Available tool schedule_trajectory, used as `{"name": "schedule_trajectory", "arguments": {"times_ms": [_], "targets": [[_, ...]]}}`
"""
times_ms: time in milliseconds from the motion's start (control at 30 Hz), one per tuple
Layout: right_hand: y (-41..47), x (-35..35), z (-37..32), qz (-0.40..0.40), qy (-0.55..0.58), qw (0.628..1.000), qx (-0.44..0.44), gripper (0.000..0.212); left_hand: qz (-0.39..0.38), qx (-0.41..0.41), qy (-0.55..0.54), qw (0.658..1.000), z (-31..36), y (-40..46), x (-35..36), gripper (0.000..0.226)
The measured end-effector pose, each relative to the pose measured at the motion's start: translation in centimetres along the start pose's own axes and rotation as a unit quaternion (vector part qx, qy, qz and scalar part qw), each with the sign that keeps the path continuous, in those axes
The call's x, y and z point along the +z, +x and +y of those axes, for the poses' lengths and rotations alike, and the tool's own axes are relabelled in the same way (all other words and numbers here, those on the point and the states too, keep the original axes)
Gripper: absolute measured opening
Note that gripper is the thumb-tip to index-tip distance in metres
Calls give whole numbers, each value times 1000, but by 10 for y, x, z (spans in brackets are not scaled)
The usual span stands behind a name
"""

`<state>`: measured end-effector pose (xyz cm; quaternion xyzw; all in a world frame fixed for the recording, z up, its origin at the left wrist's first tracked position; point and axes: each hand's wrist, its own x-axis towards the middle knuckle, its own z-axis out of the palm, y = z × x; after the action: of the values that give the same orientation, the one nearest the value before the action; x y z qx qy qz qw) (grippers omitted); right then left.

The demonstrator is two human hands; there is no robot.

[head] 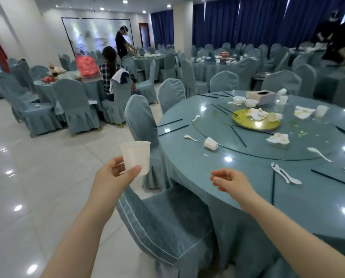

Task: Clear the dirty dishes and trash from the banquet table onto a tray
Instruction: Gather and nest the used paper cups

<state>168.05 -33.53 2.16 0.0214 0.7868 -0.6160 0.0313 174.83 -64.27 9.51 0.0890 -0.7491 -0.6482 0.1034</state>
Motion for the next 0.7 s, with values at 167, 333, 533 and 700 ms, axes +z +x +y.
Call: {"name": "schedule_trajectory", "arguments": {"times_ms": [167,333,533,700], "targets": [[107,-11,55,35,-6,997,62,15,23,-24,10,999,-40,90,49,38],[235,-18,92,85,-67,993,53,27,69,-59,-13,996,-73,181,113,36],[386,-27,115,83,-283,955,-3,29,99,-98,5,990,-106,274,151,45],[448,-14,142,21,-429,902,36,75,97,-120,13,988,-126,315,166,37]]}}
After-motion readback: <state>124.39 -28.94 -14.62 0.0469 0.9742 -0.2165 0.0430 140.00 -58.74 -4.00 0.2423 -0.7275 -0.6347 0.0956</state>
